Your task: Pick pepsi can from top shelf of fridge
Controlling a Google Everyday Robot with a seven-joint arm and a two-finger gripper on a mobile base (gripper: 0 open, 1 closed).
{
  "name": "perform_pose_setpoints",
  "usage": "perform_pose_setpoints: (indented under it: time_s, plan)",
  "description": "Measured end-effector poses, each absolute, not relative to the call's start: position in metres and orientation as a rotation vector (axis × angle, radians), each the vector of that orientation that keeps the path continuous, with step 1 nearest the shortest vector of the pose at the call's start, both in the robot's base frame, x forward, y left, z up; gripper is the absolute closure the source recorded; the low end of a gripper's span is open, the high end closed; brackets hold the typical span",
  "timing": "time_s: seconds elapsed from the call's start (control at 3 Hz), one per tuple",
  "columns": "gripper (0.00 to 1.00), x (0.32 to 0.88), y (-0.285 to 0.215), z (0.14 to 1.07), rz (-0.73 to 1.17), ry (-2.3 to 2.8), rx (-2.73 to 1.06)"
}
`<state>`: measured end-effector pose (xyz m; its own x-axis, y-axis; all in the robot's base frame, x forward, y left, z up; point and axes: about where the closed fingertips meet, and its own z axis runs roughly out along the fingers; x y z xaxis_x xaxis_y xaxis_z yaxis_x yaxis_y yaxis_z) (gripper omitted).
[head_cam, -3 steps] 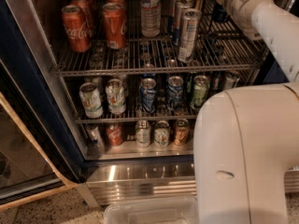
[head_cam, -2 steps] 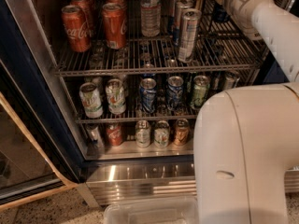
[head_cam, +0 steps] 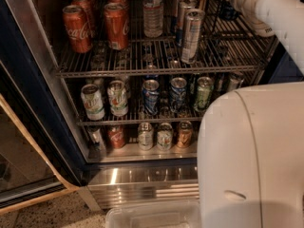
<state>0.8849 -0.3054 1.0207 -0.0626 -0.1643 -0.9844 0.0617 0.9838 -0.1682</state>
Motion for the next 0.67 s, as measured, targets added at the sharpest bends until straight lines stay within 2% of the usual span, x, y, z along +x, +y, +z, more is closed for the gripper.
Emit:
perform_pose_setpoints:
  time_s: [0.33, 0.67]
  plan:
    - [1.0, 0.8488, -0.2961, 1.0489, -0.16, 1.632, -0.098]
    - [1.0, 0.8462, -0.2953, 1.0485, -0.156, 1.635, -0.097]
